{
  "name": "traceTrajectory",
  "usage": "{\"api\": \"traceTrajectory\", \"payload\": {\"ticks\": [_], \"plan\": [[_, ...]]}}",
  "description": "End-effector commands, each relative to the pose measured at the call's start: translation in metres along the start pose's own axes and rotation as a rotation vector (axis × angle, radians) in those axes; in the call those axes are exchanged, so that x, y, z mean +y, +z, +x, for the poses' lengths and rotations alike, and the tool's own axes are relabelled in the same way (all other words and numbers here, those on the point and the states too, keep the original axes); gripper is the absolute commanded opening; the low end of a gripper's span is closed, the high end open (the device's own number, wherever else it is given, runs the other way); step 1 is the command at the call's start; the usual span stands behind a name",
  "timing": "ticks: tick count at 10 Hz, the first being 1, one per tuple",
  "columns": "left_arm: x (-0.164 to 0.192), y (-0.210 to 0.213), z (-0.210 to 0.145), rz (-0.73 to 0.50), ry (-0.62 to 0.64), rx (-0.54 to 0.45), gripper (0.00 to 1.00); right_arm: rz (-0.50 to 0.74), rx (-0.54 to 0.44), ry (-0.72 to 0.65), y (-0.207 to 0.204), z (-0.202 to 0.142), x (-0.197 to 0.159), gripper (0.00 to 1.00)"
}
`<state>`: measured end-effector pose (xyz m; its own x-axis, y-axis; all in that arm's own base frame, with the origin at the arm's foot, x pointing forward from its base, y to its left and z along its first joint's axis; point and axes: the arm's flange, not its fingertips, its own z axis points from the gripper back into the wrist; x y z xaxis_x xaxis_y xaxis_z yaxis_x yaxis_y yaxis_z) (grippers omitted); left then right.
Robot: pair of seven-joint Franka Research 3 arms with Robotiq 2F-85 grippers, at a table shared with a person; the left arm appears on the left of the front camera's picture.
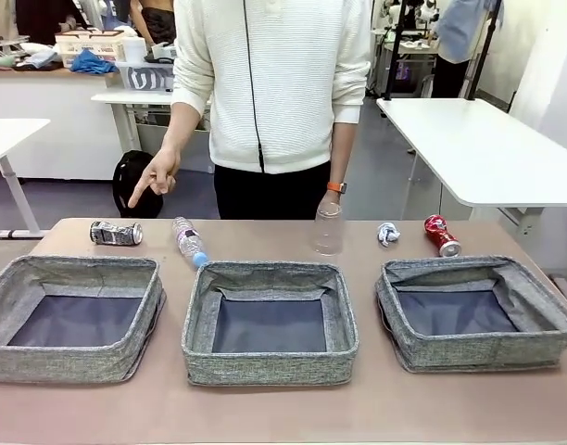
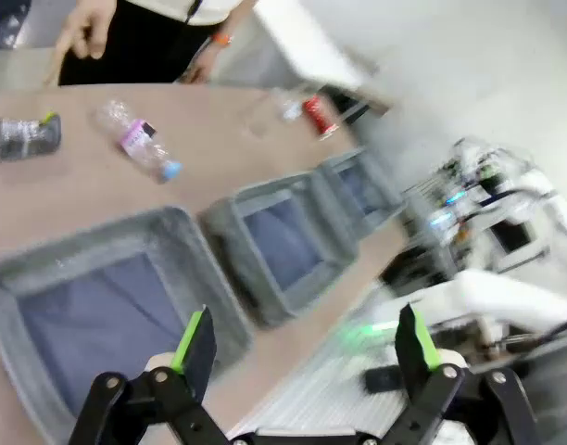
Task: Sort the waste into the appropriate baskets.
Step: Pick up the waste item pointed out by the person.
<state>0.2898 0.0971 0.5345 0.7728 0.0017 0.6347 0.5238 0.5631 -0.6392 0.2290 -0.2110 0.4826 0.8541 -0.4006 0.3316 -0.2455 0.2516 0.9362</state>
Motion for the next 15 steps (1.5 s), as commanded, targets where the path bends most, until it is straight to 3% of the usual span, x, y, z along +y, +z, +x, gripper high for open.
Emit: {"api": "traceTrajectory", "payload": {"ticks": [1,2,3,4,5,6,7,10,11,12,13,14,15], "plan": [[0.015,-0.078,0.061,0.337,-0.489,0.248,1.00,0.017,-0.010,0.028,0.001,0.003,0.001,1.00],[0.016,-0.106,0.075,0.405,-0.676,0.384,1.00,0.017,-0.010,0.028,0.001,0.003,0.001,1.00],[0.016,-0.128,0.080,0.469,-0.862,0.454,1.00,0.017,-0.010,0.028,0.001,0.003,0.001,1.00],[0.017,-0.145,0.080,0.547,-1.052,0.457,1.00,0.017,-0.010,0.028,0.001,0.003,0.001,1.00],[0.016,-0.150,0.077,0.509,-1.069,0.501,1.00,0.017,-0.010,0.028,0.001,0.003,0.001,1.00],[0.012,-0.148,0.079,0.550,-0.986,0.471,1.00,0.017,-0.010,0.028,0.001,0.003,0.001,1.00],[0.004,-0.169,0.085,0.314,-0.678,0.473,1.00,0.017,-0.010,0.028,0.001,0.003,0.001,1.00],[0.004,-0.169,0.085,0.314,-0.678,0.473,1.00,0.017,-0.010,0.028,0.001,0.003,0.001,1.00],[0.007,-0.170,0.084,0.340,-0.735,0.503,1.00,0.017,-0.010,0.028,0.001,0.003,0.001,1.00],[0.014,-0.176,0.096,0.294,-0.732,0.677,1.00,0.017,-0.010,0.028,0.001,0.003,0.001,1.00],[0.031,-0.184,0.120,0.336,-0.666,0.841,1.00,0.017,-0.010,0.028,0.001,0.003,0.001,1.00],[0.048,-0.196,0.141,0.315,-0.696,1.025,1.00,0.017,-0.010,0.028,0.001,0.003,0.001,1.00],[0.072,-0.206,0.155,0.442,-0.755,1.323,1.00,0.017,-0.010,0.028,0.001,0.003,0.001,1.00]]}}
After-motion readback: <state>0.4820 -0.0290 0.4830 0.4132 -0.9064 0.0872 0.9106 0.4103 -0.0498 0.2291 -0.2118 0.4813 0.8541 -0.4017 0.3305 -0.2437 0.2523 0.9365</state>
